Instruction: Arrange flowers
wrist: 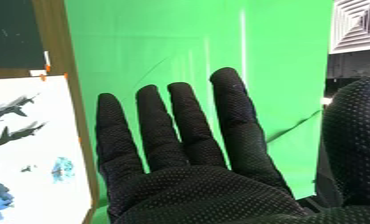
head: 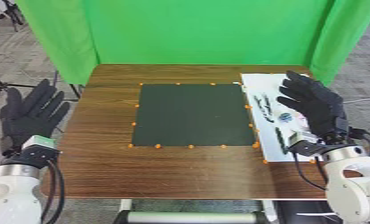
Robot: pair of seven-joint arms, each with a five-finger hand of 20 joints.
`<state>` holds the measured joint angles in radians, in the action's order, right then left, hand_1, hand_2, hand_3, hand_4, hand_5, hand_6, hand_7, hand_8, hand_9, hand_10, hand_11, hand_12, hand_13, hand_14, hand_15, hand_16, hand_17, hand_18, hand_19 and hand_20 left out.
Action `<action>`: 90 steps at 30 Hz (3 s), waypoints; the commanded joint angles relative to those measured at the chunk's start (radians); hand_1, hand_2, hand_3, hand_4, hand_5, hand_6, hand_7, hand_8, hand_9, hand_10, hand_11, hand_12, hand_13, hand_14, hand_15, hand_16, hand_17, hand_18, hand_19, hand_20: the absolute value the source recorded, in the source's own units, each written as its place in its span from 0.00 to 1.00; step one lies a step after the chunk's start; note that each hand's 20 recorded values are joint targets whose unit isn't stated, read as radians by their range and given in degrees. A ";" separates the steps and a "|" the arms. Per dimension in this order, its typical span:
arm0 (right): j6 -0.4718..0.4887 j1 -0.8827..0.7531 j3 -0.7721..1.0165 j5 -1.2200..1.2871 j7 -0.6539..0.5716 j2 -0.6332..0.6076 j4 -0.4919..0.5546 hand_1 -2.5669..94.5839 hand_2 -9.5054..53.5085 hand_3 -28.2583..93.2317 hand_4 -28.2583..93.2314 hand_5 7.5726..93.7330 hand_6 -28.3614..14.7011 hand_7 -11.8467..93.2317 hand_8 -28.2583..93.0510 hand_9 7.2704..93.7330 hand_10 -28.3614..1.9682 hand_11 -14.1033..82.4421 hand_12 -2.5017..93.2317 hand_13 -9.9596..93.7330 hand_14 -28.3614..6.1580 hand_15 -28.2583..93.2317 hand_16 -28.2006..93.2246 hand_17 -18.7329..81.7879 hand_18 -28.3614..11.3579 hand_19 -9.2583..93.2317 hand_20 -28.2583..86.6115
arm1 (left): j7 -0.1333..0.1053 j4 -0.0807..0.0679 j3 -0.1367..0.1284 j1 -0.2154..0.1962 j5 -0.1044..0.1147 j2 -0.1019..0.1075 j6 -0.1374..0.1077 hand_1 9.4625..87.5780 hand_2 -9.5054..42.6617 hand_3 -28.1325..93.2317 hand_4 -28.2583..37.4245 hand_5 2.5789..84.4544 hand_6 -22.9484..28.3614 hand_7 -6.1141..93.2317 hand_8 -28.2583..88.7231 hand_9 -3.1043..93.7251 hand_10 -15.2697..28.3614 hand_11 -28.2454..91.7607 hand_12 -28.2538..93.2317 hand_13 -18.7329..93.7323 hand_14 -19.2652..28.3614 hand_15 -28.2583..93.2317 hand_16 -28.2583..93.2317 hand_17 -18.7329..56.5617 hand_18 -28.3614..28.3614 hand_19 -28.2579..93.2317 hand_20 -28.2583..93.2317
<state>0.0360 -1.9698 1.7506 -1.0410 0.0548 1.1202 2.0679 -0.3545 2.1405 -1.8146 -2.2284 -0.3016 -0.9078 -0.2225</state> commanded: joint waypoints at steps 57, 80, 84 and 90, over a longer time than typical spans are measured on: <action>0.354 0.097 -0.297 -1.315 -0.700 -0.365 0.030 0.39 0.00 0.55 0.01 0.69 0.57 0.42 0.13 0.74 0.43 0.60 0.38 0.77 0.50 0.75 0.50 0.59 0.15 0.97 0.58 | -0.093 0.072 -0.043 -0.203 0.028 -0.017 -0.069 0.24 0.53 0.76 0.00 0.44 0.59 0.19 0.16 0.34 0.62 0.45 0.30 0.36 0.68 0.54 0.14 0.18 0.71 0.52 0.30; 0.688 0.222 -0.546 -1.202 -0.767 -0.320 -0.120 0.36 0.00 0.85 0.06 0.79 0.61 0.39 0.15 0.84 0.49 0.54 0.38 0.84 0.54 0.72 0.51 0.63 0.16 1.00 0.57 | -0.052 0.059 -0.032 -0.181 0.017 -0.033 -0.047 0.24 0.53 0.78 0.00 0.45 0.60 0.20 0.16 0.35 0.65 0.47 0.30 0.37 0.71 0.57 0.14 0.18 0.71 0.52 0.30; 0.679 0.203 -0.567 -1.197 -0.731 -0.323 -0.114 0.43 0.00 0.83 0.04 0.79 0.61 0.43 0.33 0.85 0.52 0.58 0.39 0.84 0.53 0.74 0.52 0.64 0.16 1.00 0.59 | -0.044 0.059 -0.031 -0.178 0.015 -0.031 -0.048 0.24 0.53 0.78 0.00 0.45 0.60 0.20 0.16 0.35 0.65 0.47 0.30 0.37 0.71 0.58 0.14 0.18 0.71 0.52 0.30; 0.680 0.196 -0.599 -1.224 -0.692 -0.317 -0.119 0.49 0.00 0.82 0.03 0.80 0.64 0.48 0.37 0.86 0.55 0.61 0.45 0.85 0.53 0.77 0.53 0.65 0.16 1.00 0.64 | -0.056 0.061 -0.025 -0.185 0.022 -0.033 -0.049 0.24 0.53 0.78 0.00 0.45 0.60 0.20 0.16 0.36 0.66 0.47 0.30 0.38 0.72 0.59 0.14 0.17 0.72 0.52 0.31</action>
<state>0.6569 -1.6497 1.2652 -2.2823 -0.7104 0.7720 2.0354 -0.4106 2.2015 -1.8456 -2.4031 -0.2824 -0.9329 -0.2800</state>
